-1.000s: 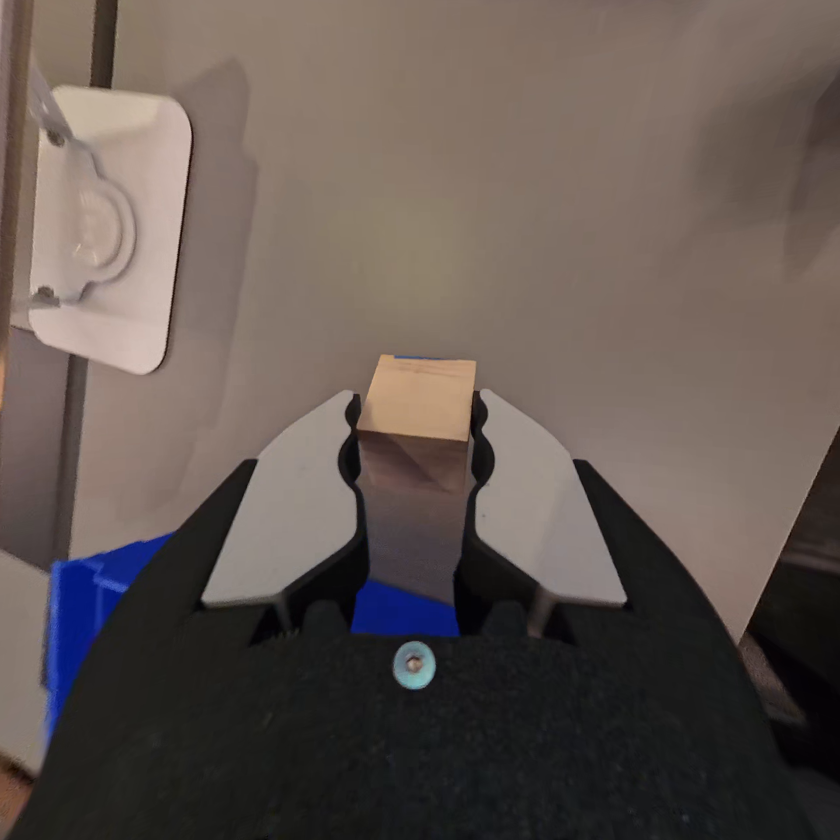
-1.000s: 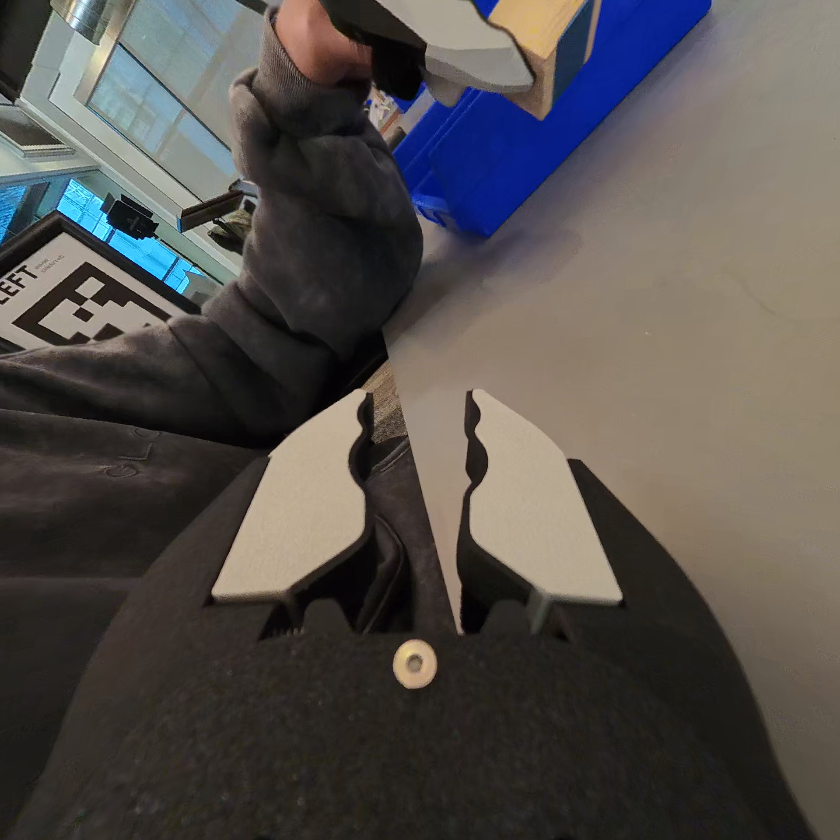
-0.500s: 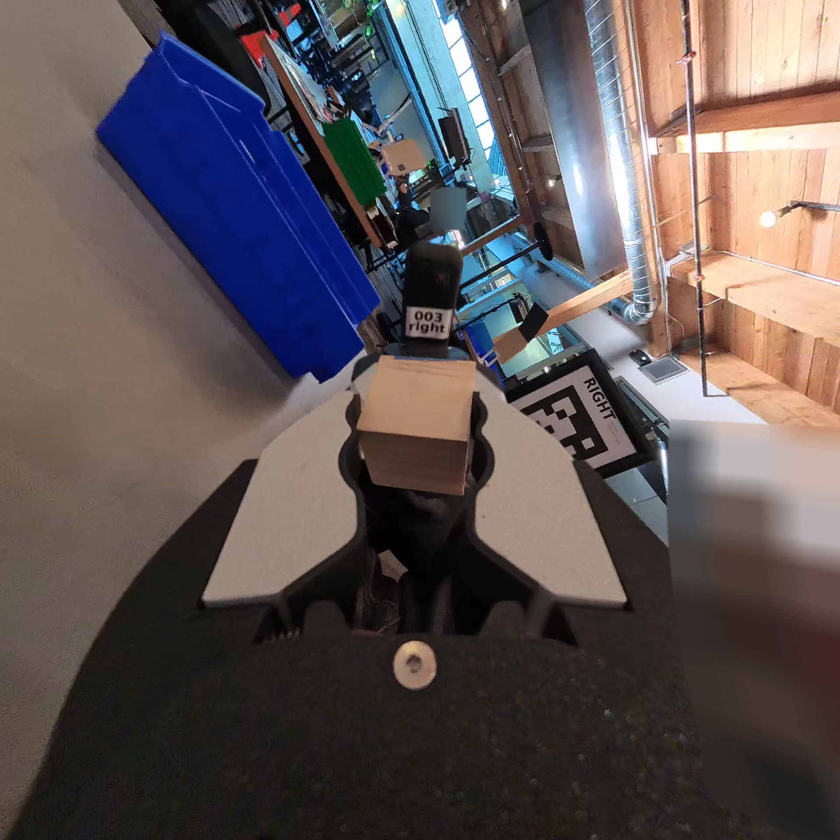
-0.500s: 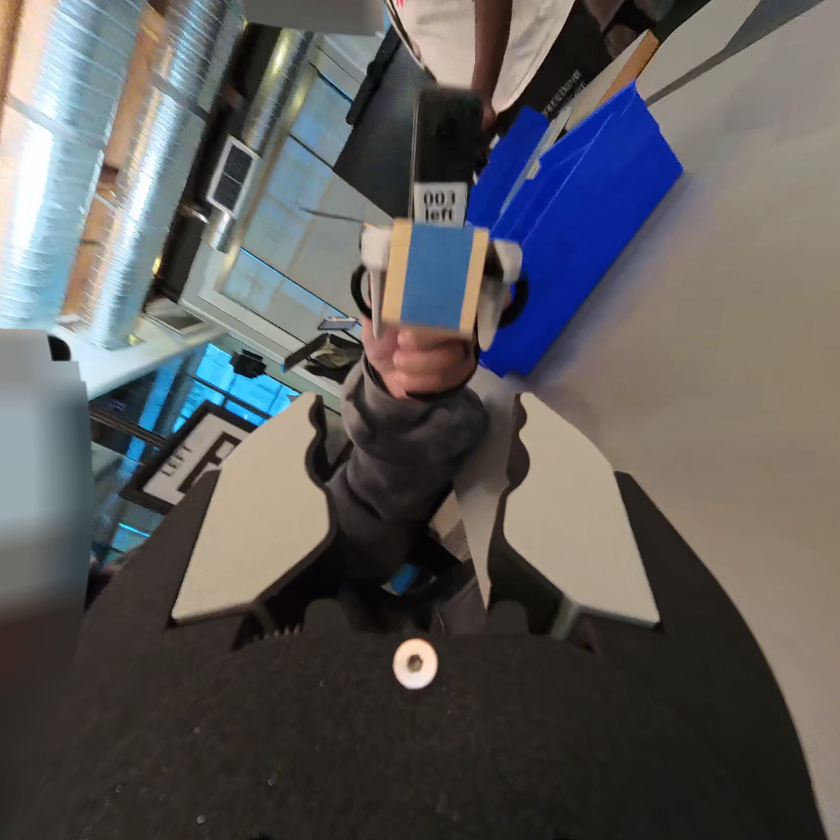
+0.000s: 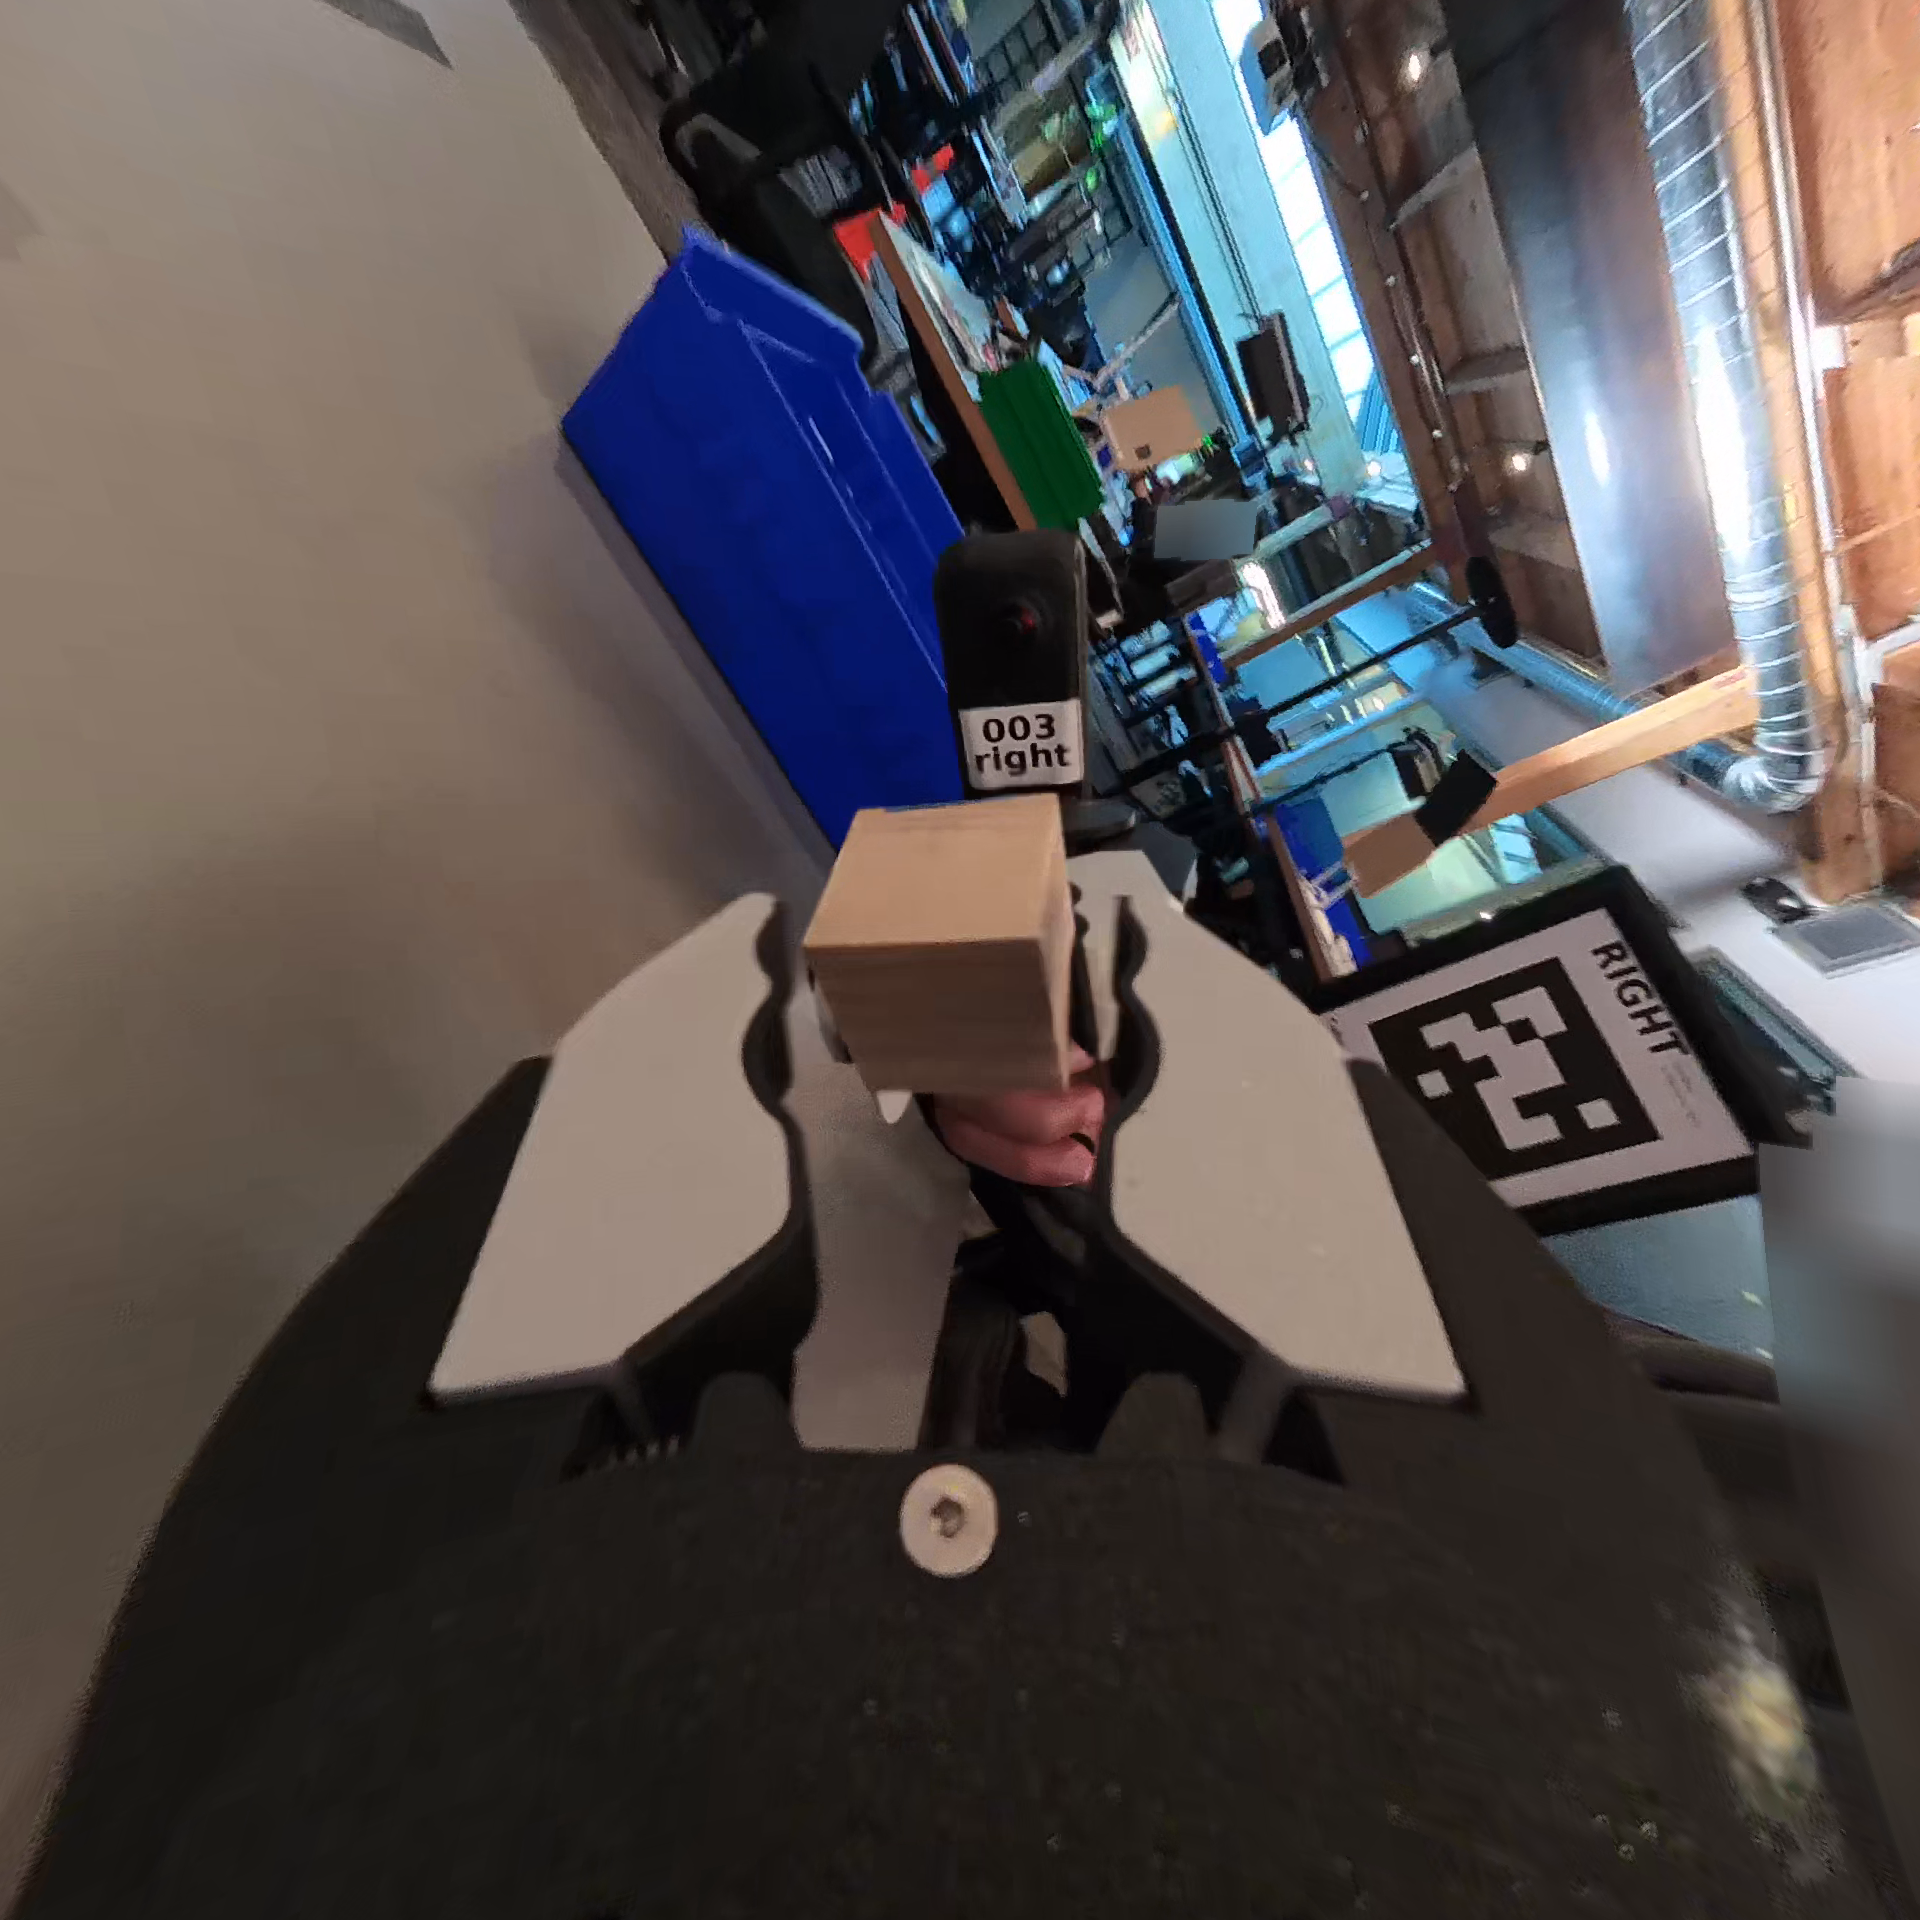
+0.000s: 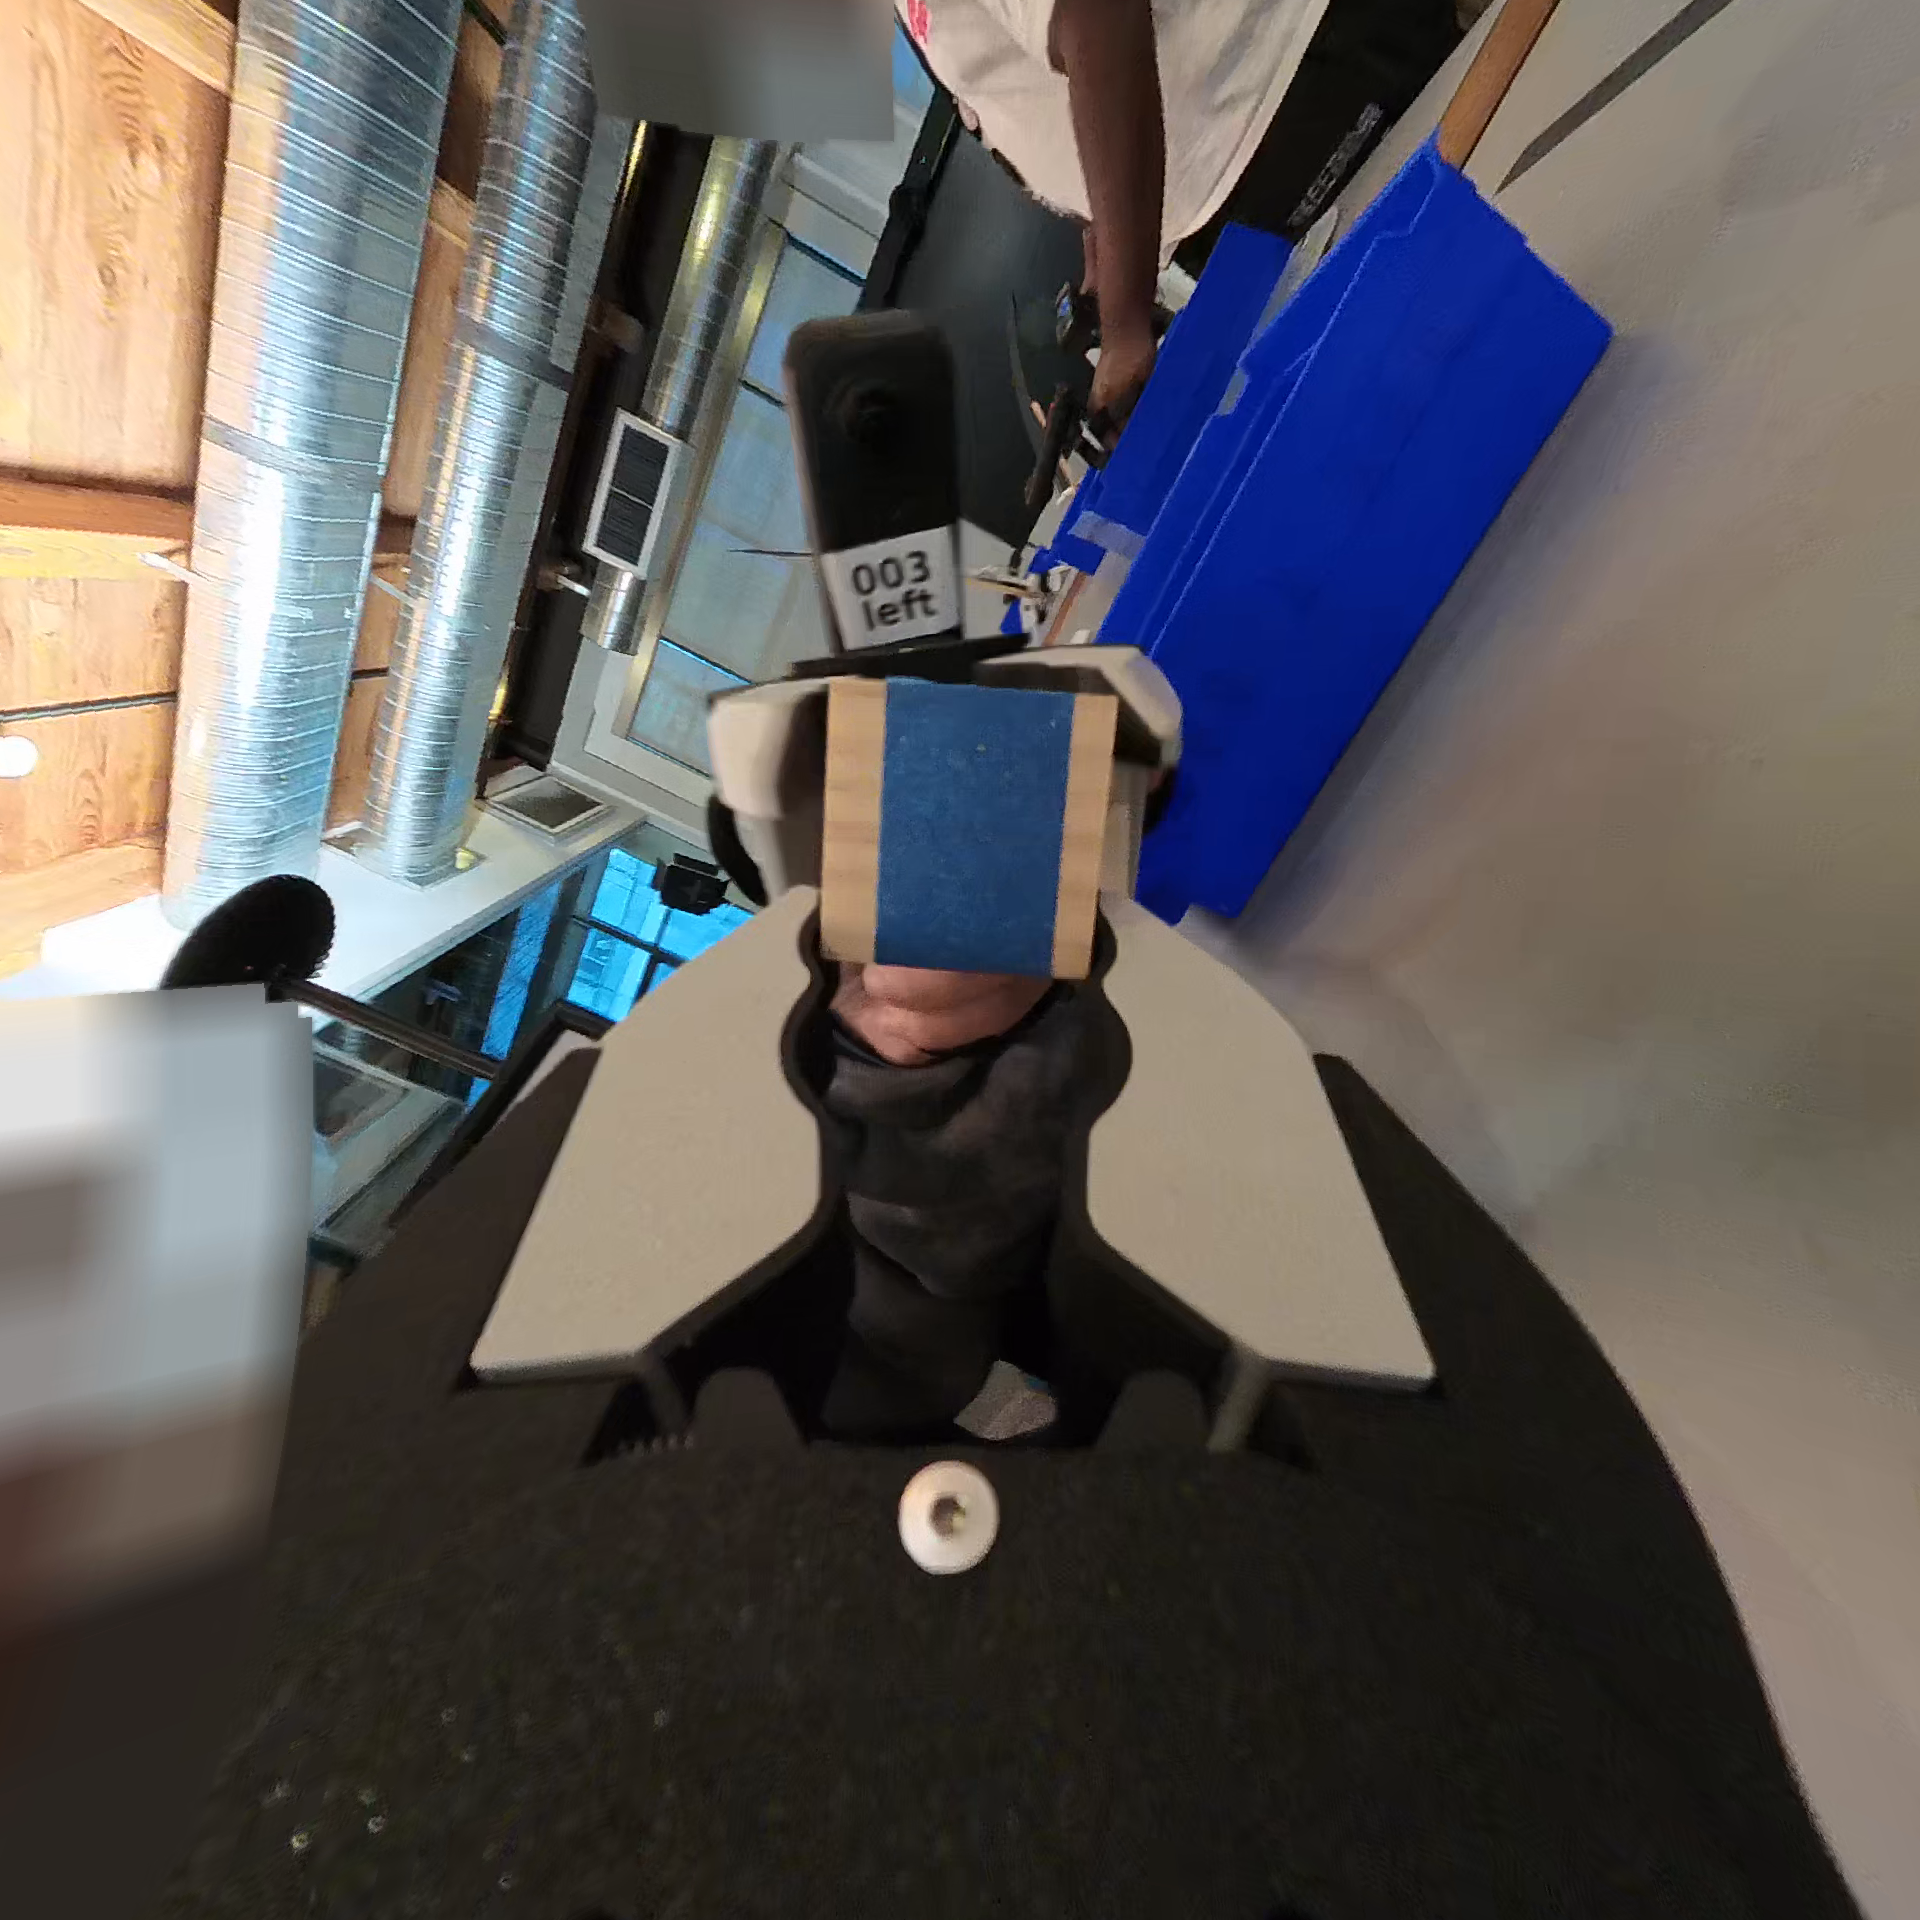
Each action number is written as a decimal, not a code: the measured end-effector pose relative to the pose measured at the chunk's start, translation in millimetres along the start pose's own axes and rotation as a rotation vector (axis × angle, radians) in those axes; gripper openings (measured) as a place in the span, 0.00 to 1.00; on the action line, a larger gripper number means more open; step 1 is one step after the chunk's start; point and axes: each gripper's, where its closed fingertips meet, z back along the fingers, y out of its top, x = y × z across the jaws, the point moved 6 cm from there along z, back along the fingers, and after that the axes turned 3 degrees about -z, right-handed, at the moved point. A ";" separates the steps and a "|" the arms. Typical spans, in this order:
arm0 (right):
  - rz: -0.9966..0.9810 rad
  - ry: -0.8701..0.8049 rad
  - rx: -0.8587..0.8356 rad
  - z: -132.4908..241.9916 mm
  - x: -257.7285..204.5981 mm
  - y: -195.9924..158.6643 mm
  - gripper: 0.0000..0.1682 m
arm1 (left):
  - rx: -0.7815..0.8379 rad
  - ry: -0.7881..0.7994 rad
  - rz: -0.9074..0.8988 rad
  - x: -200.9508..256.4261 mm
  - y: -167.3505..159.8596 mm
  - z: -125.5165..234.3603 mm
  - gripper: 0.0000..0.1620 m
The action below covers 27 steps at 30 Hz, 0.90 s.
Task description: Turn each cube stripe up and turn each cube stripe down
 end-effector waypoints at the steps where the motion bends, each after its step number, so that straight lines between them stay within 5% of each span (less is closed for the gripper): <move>1: 0.021 -0.014 0.006 2.0 -1.6 0.8 0.27 | 0.040 0.024 -0.026 3.8 2.1 9.0 0.48; 5: 0.095 -0.057 0.001 13.5 -12.7 2.4 0.27 | 0.199 0.182 -0.195 14.6 -16.6 57.2 0.59; 9: 0.271 -0.186 0.017 38.8 -38.2 14.6 0.27 | 0.266 0.203 -0.348 16.5 -94.0 71.8 0.51; 12: 0.468 -0.317 0.099 85.5 -87.8 37.2 0.26 | 0.143 0.158 -0.327 16.0 -130.9 61.8 0.51; 16: 0.646 -0.887 0.183 191.9 -122.1 57.9 0.27 | 0.074 0.109 -0.334 19.7 -136.3 53.4 0.48; 19: 0.480 -1.313 0.129 267.6 -88.2 57.8 0.27 | 0.047 0.099 -0.333 20.0 -135.3 48.4 0.47; 27: 0.025 -1.560 -0.094 327.7 25.4 43.5 0.27 | 0.027 0.076 -0.311 20.4 -135.9 50.0 0.47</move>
